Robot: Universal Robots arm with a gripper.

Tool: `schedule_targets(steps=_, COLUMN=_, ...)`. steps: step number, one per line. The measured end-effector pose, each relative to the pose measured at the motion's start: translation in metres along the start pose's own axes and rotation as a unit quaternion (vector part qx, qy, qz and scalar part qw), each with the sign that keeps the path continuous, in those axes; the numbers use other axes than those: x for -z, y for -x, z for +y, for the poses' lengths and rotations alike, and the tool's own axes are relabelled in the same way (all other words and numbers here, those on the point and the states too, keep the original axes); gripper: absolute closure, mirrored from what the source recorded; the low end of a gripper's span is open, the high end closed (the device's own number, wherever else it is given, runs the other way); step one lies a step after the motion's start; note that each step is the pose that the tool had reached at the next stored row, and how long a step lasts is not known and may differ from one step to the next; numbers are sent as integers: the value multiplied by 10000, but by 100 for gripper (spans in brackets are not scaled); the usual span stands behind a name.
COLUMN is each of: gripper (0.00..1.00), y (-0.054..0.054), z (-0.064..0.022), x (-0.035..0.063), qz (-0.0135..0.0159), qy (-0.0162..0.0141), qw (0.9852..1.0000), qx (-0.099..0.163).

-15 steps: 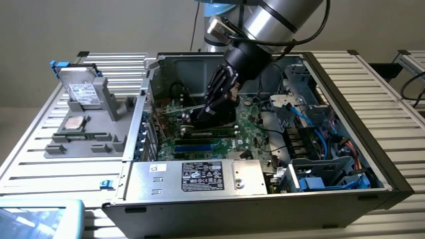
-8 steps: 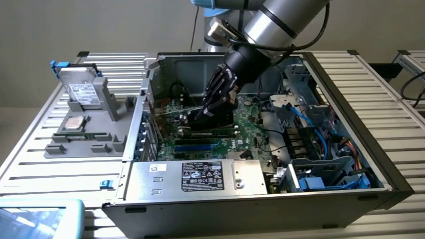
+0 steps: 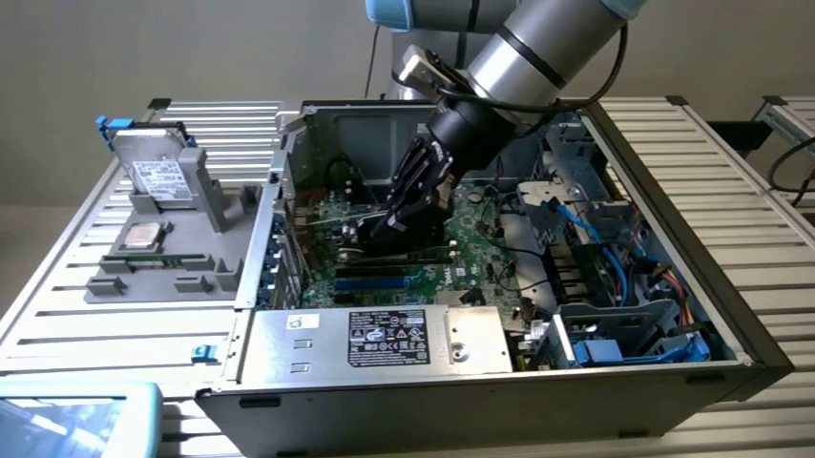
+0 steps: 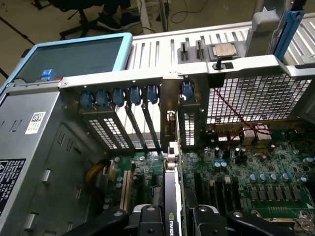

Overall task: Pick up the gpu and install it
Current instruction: 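Insert the gpu into the slot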

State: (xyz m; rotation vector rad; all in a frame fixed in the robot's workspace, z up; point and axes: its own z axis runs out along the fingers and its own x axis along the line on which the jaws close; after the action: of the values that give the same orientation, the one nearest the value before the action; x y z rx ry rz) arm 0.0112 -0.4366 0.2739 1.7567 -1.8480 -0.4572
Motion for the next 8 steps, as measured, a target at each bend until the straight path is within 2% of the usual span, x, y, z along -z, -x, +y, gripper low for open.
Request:
schedule_targets(steps=2, gripper=72, y=-7, z=-8, x=-7, qz=7, qy=94, qw=10000, qx=12)
schedule_targets(steps=3, gripper=72, y=-11, z=-18, x=-14, qz=7, qy=116, qw=9999, qx=17)
schedule_targets(steps=8, gripper=72, y=-13, z=-70, x=-68, qz=5, qy=124, qw=9999, qx=19)
